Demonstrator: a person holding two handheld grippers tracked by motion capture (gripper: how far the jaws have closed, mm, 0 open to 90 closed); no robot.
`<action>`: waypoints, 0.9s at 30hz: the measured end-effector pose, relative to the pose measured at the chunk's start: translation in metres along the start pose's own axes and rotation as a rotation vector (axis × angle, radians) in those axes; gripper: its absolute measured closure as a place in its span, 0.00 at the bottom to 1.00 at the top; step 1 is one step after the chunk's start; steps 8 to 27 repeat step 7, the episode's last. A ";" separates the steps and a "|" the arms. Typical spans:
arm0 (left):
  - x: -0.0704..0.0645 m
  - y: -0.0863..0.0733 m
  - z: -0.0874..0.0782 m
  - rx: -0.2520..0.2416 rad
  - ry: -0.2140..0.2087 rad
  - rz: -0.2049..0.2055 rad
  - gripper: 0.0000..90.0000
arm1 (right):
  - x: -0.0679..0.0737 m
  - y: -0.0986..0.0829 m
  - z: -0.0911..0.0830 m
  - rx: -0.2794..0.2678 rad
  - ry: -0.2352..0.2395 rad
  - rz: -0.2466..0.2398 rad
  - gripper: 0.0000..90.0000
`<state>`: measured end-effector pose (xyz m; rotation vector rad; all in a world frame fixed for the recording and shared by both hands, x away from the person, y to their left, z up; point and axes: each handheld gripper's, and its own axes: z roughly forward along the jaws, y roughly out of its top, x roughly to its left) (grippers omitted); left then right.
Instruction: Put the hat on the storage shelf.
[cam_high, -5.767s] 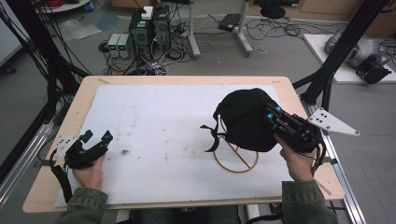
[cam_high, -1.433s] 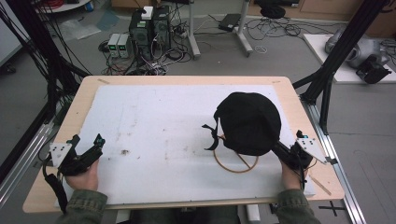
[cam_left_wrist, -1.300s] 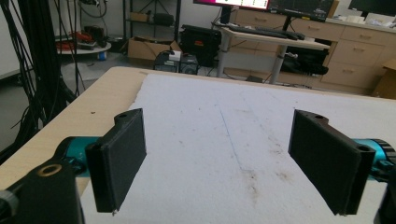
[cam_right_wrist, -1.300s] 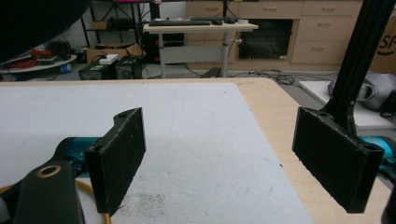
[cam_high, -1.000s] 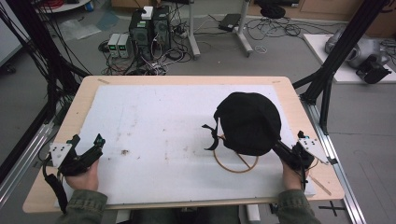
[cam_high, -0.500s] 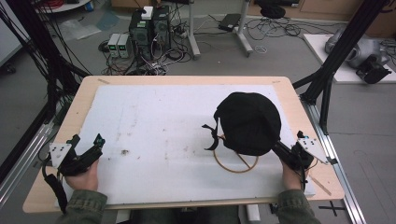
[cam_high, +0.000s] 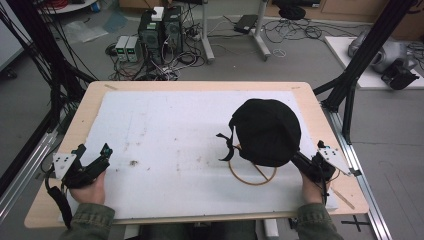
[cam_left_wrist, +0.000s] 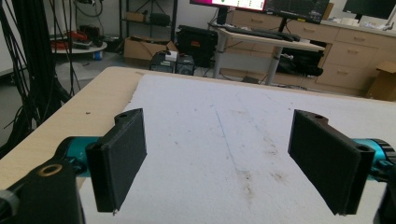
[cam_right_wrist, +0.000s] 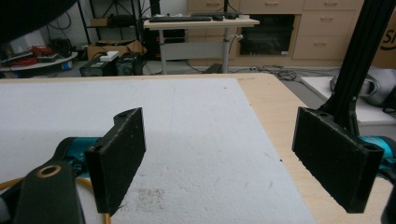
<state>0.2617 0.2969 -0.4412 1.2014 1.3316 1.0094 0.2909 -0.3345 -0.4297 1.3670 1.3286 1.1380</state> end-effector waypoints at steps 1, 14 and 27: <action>0.000 0.000 0.000 -0.001 -0.002 0.000 0.22 | 0.000 0.000 0.000 0.002 0.000 0.001 0.19; 0.001 0.000 0.000 0.000 -0.009 -0.001 0.22 | 0.000 0.000 0.001 0.009 0.015 -0.004 0.18; 0.001 0.000 0.000 0.000 -0.009 -0.001 0.22 | 0.000 0.000 0.001 0.009 0.015 -0.004 0.18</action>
